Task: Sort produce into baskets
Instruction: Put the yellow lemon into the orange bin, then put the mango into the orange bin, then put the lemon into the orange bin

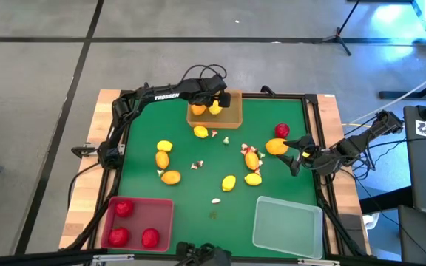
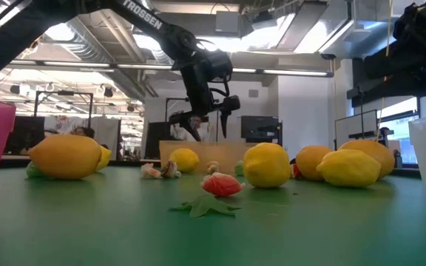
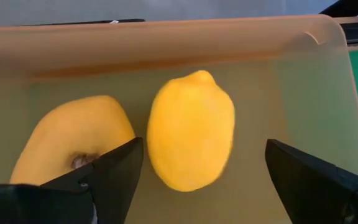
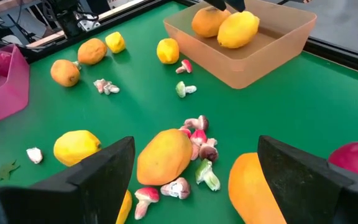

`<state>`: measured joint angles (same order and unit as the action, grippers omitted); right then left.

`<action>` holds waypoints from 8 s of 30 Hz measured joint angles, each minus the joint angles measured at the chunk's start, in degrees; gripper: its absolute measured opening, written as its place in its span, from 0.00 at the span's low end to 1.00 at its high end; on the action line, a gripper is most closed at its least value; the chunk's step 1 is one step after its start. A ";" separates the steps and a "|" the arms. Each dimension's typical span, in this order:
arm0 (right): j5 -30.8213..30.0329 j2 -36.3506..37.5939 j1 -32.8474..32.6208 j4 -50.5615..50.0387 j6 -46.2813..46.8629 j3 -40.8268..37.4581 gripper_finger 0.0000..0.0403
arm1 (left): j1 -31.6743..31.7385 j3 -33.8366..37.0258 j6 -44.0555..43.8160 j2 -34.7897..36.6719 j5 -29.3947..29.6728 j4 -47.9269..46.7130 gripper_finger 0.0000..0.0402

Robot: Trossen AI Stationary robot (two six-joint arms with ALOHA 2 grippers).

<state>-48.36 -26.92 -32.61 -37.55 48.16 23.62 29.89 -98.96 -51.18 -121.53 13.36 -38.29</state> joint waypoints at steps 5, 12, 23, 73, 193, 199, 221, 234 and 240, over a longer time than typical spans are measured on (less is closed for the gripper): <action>0.00 -0.02 -0.01 0.01 0.00 0.00 0.84 | -0.14 -1.39 0.32 0.21 -1.06 -1.04 0.82; 0.01 0.00 -0.01 0.07 0.00 0.00 0.84 | -3.47 -6.51 12.85 4.61 -2.04 -5.11 0.82; 0.04 0.02 -0.01 -0.04 -0.02 0.00 0.84 | -16.12 -7.48 15.11 19.03 1.99 -28.60 0.82; 1.49 0.02 0.01 -0.01 -0.02 0.00 0.84 | -35.87 56.20 -51.84 39.62 -0.12 -11.43 0.82; -0.09 0.04 0.01 -3.31 1.68 0.00 0.84 | -5.09 -2.34 6.81 -4.84 8.51 20.59 0.61; -0.11 0.04 0.00 -3.30 1.68 0.00 0.84 | -5.20 -2.34 8.30 -4.84 8.53 20.91 0.61; 0.08 0.04 -0.01 -3.27 1.67 0.00 0.84 | -4.17 -2.25 9.67 -4.28 7.62 21.16 0.75; 0.49 0.04 0.00 -3.24 1.44 -0.01 0.84 | -8.73 -2.25 31.51 8.97 -13.50 8.96 0.75; 0.46 0.04 -0.01 -3.32 1.46 0.00 0.84 | -13.09 -1.91 32.61 18.64 -11.72 -8.63 0.75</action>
<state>-47.90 -26.87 -32.62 -40.87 49.62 23.62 16.80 -100.86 -18.57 -102.88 1.64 -46.91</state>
